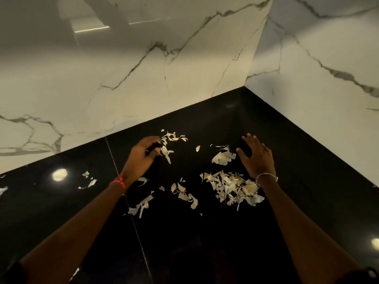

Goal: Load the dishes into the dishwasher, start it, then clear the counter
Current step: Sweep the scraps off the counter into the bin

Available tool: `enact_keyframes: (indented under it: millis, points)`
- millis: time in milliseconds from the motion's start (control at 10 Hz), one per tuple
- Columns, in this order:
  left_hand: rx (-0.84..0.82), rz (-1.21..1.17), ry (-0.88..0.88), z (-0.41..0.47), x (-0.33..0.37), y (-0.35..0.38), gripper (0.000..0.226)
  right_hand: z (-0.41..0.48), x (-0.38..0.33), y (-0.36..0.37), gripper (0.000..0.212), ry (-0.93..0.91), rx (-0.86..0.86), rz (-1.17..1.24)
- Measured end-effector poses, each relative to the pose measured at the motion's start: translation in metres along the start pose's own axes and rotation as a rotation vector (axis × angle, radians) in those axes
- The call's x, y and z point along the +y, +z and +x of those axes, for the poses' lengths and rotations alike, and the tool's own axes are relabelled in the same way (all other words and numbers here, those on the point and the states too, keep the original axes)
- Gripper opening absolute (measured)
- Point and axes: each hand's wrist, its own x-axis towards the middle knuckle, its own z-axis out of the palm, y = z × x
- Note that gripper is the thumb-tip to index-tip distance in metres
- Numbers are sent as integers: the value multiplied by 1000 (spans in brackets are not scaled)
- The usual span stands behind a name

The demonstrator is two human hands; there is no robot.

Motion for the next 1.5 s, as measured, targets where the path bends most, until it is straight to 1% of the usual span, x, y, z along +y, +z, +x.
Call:
enact_keyframes:
  millis: [100,200,300,400,500,600,700,800,900,1000,1100,1200,1300,1400,1500]
  points:
    - [9,-217,65,8,16,5,32,0,1,1,51,-1,1,10]
    - [128,-200,-51,32,15,-3,36,1,2,2,51,-3,3,5]
    - [37,-30,-146,51,4,1,41,1,2,2,51,-3,13,7]
    - [-55,135,-118,49,5,17,44,1,2,2,51,1,7,8]
    - [-220,-18,22,34,25,34,38,2,2,2,51,5,-2,11]
    - [-366,-260,119,23,48,42,31,2,3,1,52,3,-9,1]
    - [-222,-286,96,37,57,42,31,1,3,2,52,-1,-8,-3]
    - [-238,-93,14,51,52,50,38,1,2,1,51,2,-5,7]
    - [-382,17,49,47,53,69,42,1,2,2,51,1,5,15]
    - [-533,-123,95,40,66,79,38,0,3,2,50,-4,18,21]
    - [-539,-200,97,46,80,82,38,0,3,1,48,-1,17,49]
    - [-504,-71,83,55,84,90,44,0,2,1,46,0,40,72]
    - [-596,-16,140,52,82,98,40,0,2,0,44,3,51,109]
    - [-644,-244,97,42,85,88,29,-1,2,0,42,0,54,126]
    - [-516,-421,75,32,85,75,23,-1,2,-1,42,4,58,133]
